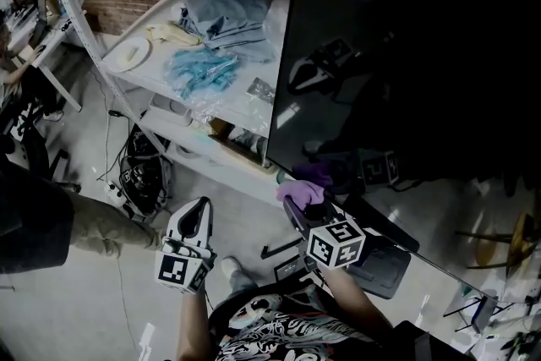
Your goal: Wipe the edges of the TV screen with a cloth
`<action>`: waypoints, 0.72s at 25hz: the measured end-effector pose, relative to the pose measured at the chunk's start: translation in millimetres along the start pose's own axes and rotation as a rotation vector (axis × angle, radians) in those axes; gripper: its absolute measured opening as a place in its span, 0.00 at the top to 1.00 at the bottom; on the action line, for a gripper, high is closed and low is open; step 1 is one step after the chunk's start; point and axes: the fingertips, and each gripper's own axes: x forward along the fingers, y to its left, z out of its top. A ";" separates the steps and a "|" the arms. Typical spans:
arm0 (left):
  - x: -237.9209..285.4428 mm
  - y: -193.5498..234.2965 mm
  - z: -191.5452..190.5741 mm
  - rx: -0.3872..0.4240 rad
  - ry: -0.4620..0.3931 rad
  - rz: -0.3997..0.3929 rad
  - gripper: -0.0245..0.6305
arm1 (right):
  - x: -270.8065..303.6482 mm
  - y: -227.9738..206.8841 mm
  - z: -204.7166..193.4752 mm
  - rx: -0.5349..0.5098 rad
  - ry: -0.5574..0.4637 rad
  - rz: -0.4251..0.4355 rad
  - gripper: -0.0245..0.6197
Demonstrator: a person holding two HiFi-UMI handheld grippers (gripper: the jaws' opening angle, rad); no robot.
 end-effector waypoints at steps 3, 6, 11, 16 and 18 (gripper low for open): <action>6.8 5.7 3.5 0.002 -0.009 -0.012 0.93 | 6.4 2.9 4.3 0.003 -0.001 -0.002 0.73; 9.6 13.8 6.5 0.000 -0.013 -0.017 0.93 | 13.4 5.9 6.2 0.003 0.000 -0.004 0.73; 8.6 27.2 6.2 -0.008 -0.013 -0.018 0.93 | 23.9 11.5 9.5 -0.002 0.002 -0.007 0.73; 7.6 37.6 5.8 -0.013 -0.009 -0.019 0.93 | 34.1 15.6 13.9 -0.005 -0.001 -0.011 0.73; 6.8 42.0 6.2 -0.014 -0.010 -0.021 0.93 | 38.4 17.1 15.0 -0.007 -0.003 -0.014 0.73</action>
